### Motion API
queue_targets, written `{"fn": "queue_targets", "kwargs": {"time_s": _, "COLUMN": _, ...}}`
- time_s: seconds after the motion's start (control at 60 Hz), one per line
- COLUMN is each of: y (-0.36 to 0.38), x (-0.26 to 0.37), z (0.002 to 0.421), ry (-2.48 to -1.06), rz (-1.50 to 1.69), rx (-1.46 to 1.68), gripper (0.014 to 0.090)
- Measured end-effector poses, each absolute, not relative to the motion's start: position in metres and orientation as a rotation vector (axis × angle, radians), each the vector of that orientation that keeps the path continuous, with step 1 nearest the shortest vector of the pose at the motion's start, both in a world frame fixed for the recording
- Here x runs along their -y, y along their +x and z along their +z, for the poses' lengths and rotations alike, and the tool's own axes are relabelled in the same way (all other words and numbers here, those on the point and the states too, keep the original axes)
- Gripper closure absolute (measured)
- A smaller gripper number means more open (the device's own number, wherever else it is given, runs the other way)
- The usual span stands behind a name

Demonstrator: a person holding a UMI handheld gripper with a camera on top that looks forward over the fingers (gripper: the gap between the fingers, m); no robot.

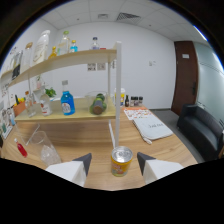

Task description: Make me a cup of Vodka Sunrise.

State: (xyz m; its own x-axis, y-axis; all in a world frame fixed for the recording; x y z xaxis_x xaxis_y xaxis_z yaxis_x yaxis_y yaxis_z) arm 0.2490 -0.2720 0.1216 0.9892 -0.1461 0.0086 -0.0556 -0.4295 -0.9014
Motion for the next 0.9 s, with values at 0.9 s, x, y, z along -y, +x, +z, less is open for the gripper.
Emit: {"fn": "queue_targets", "kwargs": {"time_s": 0.9, "y": -0.047, "x": 0.215, "z": 0.214, "ry": -1.823, "rz": 0.104, "rx": 0.033, "gripper": 0.0197}}
